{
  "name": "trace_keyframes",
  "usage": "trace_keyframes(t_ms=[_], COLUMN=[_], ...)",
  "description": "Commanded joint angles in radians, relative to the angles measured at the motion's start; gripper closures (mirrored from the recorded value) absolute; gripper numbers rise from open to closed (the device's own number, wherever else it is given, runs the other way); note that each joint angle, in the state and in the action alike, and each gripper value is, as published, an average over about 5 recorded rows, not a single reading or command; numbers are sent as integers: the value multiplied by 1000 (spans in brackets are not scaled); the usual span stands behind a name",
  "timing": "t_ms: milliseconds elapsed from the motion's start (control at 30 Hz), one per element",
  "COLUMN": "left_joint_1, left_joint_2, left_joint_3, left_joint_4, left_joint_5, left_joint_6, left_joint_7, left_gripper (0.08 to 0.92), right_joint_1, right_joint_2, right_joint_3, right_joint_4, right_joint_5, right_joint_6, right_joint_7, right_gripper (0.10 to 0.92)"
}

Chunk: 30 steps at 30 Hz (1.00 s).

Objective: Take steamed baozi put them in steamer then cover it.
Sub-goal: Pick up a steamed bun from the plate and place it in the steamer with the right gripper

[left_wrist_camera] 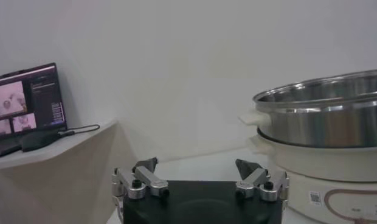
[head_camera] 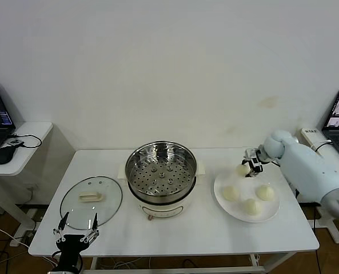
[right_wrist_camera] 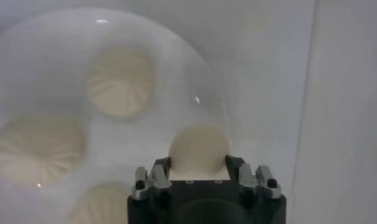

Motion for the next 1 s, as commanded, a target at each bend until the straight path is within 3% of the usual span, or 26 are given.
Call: trace_keyframes(t_ms=[33,300,567,800,1000], left_joint_1=[-2,-10,-24,-24,-23], left_joint_2=[4,11,22,21,18], left_joint_3=[2,5,-4,-20,-32], left_joint_4=[-5,-10,-5,-7,-9], left_joint_5=[-1,-7,-31,-44,-54], left_joint_6=[0,1,2,1,0], left_joint_7=[1,3,7,9,10], left_gripper=[177,177,177,177,177], right_joint_1=[206,454,516,490,435], right_joint_2=[-73,14,238,436,507], right_joint_3=[-157,-344,-436,-508,-558], right_joint_4=[219,277,216,105,35], right_joint_5=[208,377,452,403,263], right_joint_6=[-45,-71,-25,82,175], right_joint_7=[-15,-11,17,24,49], right_gripper=[443,440,440,440,440])
